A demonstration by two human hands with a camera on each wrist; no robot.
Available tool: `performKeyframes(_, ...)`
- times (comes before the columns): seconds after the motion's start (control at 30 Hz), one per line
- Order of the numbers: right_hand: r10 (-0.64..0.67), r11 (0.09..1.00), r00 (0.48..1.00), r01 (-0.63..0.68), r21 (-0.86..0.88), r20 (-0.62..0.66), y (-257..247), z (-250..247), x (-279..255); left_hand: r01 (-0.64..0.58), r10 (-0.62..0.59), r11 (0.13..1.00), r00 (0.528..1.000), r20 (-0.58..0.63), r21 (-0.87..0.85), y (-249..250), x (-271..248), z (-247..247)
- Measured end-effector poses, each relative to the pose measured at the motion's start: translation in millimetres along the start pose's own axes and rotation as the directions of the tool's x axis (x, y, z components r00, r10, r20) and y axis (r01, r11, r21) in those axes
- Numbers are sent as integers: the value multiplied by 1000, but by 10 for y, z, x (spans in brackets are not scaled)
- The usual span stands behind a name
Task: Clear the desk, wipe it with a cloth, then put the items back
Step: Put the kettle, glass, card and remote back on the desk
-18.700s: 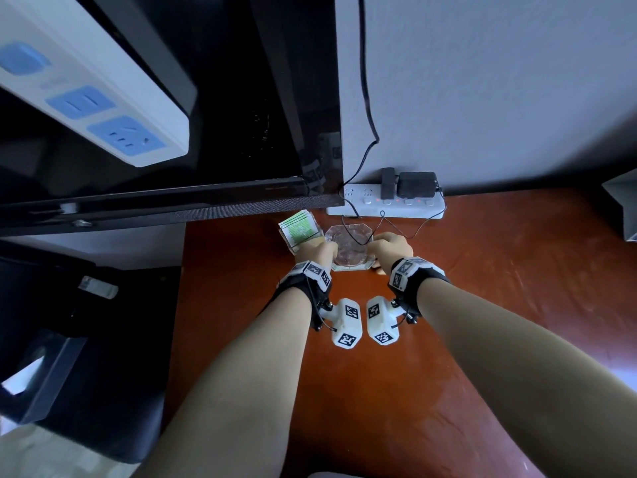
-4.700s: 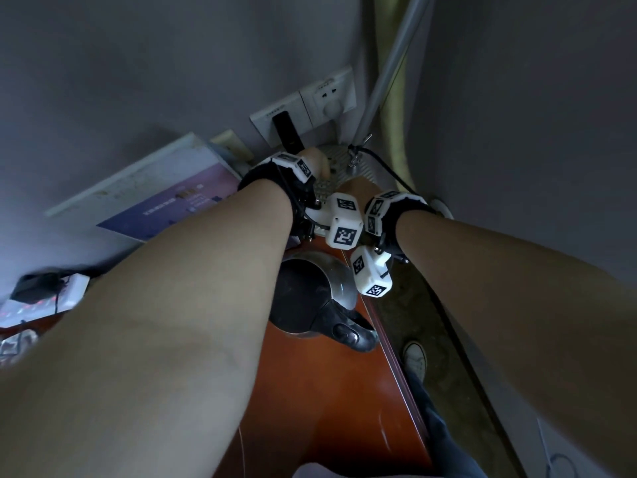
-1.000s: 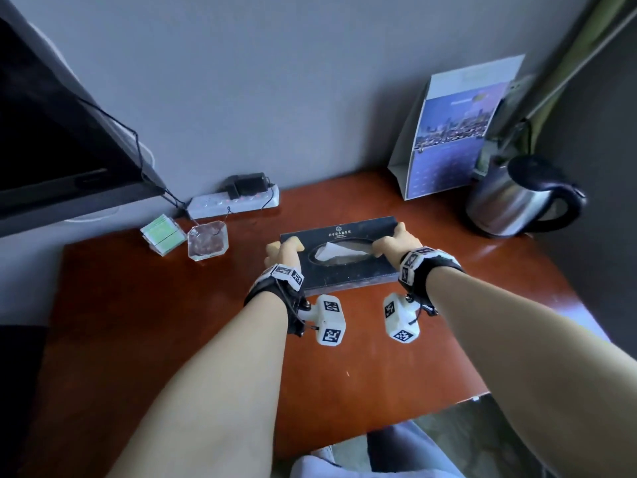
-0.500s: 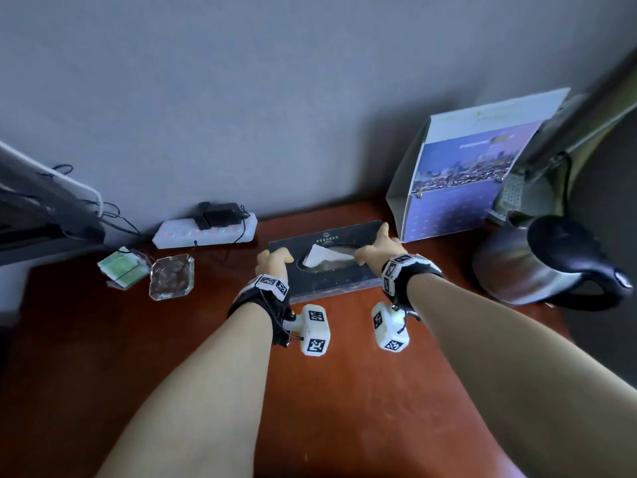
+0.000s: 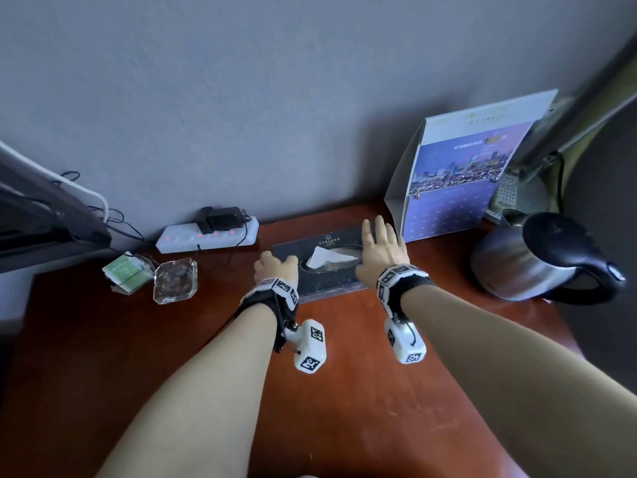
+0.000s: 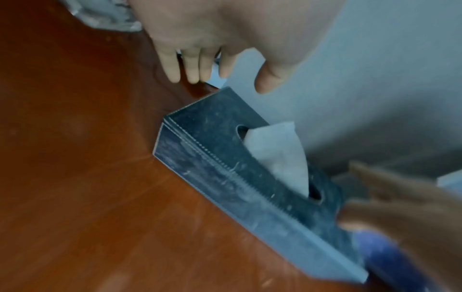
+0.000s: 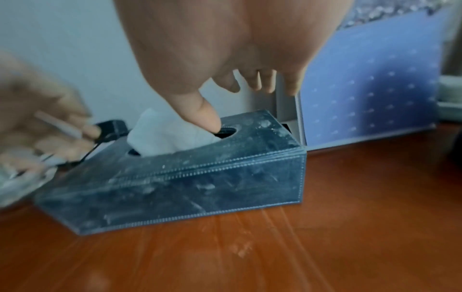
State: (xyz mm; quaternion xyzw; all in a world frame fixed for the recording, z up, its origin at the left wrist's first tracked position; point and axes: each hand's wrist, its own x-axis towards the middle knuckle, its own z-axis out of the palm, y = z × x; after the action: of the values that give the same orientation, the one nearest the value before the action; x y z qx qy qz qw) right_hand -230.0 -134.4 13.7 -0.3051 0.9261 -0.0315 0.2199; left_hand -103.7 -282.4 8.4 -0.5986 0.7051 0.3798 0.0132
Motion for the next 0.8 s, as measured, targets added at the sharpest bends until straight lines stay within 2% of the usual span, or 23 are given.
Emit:
performKeyframes(0.03, -61, 997, 998, 60, -46, -4, -2, 19, -44, -104, 111, 989, 991, -70, 105, -25, -76, 2)
performKeyframes(0.07, -109, 991, 994, 108, -78, -3, 4, 50, -89, -220, 250, 951, 961, -120, 217, -75, -143, 12)
performKeyframes(0.1, -141, 985, 990, 141, -98, 4, 19, 88, -137, -333, 391, 887, 911, -135, 319, -142, -203, 33)
performKeyframes(0.17, -166, 977, 985, 172, -126, 53, 73, 194, -224, -486, 575, 731, 817, -49, 478, -299, -276, 94)
performKeyframes(0.2, -168, 974, 982, 179, -140, 87, 104, 255, -261, -528, 609, 652, 792, 38, 544, -382, -305, 129)
performKeyframes(0.27, -163, 969, 978, 184, -167, 132, 160, 360, -319, -572, 605, 534, 773, 192, 622, -544, -345, 204)
performKeyframes(0.37, -157, 969, 982, 174, -172, 107, 223, 472, -353, -592, 557, 473, 775, 299, 653, -692, -361, 282)
performKeyframes(0.57, -221, 948, 974, 226, -226, 47, 267, 488, -259, -604, 566, 433, 760, 319, 669, -663, -217, 289)
performKeyframes(0.8, -245, 958, 969, 249, -143, 41, 291, 455, -103, -620, 587, 424, 743, 320, 661, -580, -48, 313)
